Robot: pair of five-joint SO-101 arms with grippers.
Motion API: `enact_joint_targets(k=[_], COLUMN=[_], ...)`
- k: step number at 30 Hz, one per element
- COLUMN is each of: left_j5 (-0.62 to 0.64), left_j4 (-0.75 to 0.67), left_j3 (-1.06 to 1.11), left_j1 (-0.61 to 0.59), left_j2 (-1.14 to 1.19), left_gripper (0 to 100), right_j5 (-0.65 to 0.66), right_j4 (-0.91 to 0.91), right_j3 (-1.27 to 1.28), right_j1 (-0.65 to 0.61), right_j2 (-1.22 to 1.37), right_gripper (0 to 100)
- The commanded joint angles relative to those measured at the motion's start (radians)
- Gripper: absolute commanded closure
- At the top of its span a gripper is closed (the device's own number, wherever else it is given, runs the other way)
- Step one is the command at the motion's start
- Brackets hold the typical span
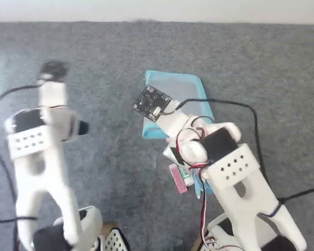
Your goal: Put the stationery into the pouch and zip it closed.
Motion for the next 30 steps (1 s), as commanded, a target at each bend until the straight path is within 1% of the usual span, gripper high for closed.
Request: enact_joint_targets(k=[1, 3, 6, 8, 11, 13, 16, 21, 23, 27, 30], left_j5=[0.043, 0.043, 0.044, 0.049, 0.109, 0.123, 0.163, 0.172, 0.172, 0.173, 0.184], left_j4=[0.061, 0.058, -0.015, -0.066, -0.118, -0.124, -0.135, -0.305, -0.350, -0.359, -0.381], left_j3=[-0.042, 0.018, 0.193, 0.328, 0.483, 0.526, 0.556, 0.670, 0.700, 0.705, 0.725], left_j1=[0.199, 0.256, 0.307, 0.345, 0.394, 0.416, 0.425, 0.425, 0.425, 0.428, 0.428], left_j2=[-0.241, -0.387, -0.605, -0.733, -0.890, -0.961, -1.007, -1.005, -1.005, -1.005, -1.005], left_gripper=[73, 72, 69, 69, 69, 69, 69, 69, 69, 69, 69], right_j5=[0.020, 0.018, 0.017, 0.017, 0.017, 0.017, 0.017, 0.015, 0.015, 0.015, -0.015], right_j4=[0.030, 0.030, 0.031, 0.031, 0.031, 0.033, 0.033, 0.070, 0.082, 0.099, 0.119], right_j3=[-0.141, -0.147, -0.146, -0.141, -0.140, -0.140, -0.140, -0.141, -0.140, -0.141, -0.143], right_j1=[0.015, 0.015, 0.015, 0.015, 0.015, 0.015, 0.013, 0.001, -0.015, -0.062, -0.101], right_j2=[0.044, 0.076, 0.091, 0.084, 0.067, 0.061, 0.061, 0.050, 0.025, -0.027, -0.054], right_gripper=[99.2, 99.2, 99.2, 99.2, 99.2, 99.2, 99.2, 99.2, 99.2, 99.2, 99.2])
